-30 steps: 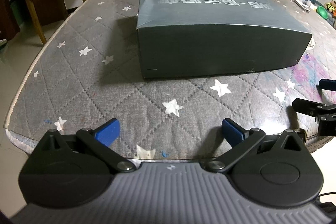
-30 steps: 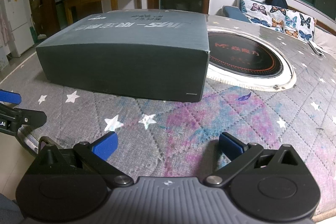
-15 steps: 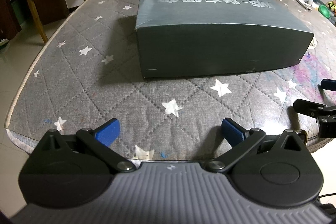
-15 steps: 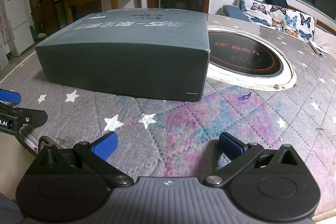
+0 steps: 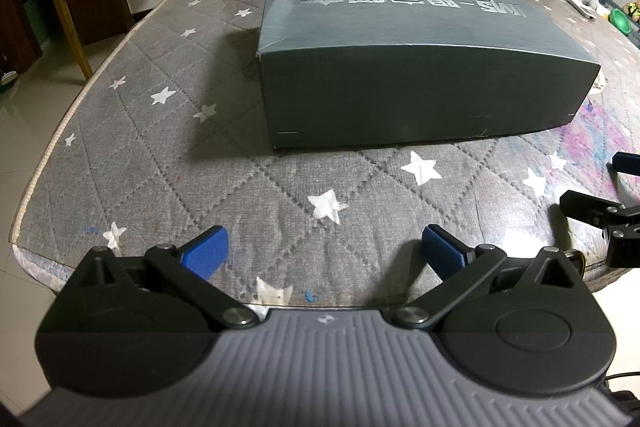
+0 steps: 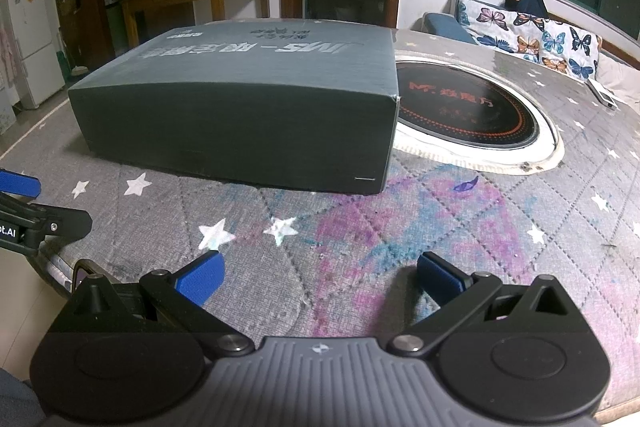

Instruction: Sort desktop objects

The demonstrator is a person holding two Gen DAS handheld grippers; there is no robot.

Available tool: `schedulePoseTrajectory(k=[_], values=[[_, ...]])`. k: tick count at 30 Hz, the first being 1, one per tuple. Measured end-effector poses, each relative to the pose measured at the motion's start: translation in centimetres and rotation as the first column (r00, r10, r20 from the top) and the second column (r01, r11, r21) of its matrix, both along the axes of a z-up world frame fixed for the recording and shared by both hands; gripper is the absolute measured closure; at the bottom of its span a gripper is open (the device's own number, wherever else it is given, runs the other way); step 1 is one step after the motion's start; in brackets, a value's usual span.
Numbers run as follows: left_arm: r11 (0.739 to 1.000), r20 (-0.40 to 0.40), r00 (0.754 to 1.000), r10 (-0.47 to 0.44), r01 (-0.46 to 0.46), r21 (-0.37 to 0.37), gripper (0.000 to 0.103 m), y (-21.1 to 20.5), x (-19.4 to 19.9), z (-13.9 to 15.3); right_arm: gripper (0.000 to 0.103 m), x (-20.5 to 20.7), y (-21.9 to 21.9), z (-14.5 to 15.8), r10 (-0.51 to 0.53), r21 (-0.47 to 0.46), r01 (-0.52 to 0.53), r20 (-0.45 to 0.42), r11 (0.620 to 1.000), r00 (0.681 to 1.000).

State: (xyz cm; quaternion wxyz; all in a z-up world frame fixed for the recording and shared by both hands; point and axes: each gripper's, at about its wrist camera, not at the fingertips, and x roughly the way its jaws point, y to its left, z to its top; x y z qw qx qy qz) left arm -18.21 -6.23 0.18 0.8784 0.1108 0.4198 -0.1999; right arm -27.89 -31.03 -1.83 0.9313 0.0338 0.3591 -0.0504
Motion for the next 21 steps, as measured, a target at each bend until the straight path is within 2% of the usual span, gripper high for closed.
schedulePoseTrajectory(k=[21], values=[[1.000,0.000,1.000,0.002,-0.002,0.000,0.000,0.06,-0.16,0.14,0.000,-0.20,0.15,-0.07,-0.005,0.000,0.005,0.011,1.000,1.000]])
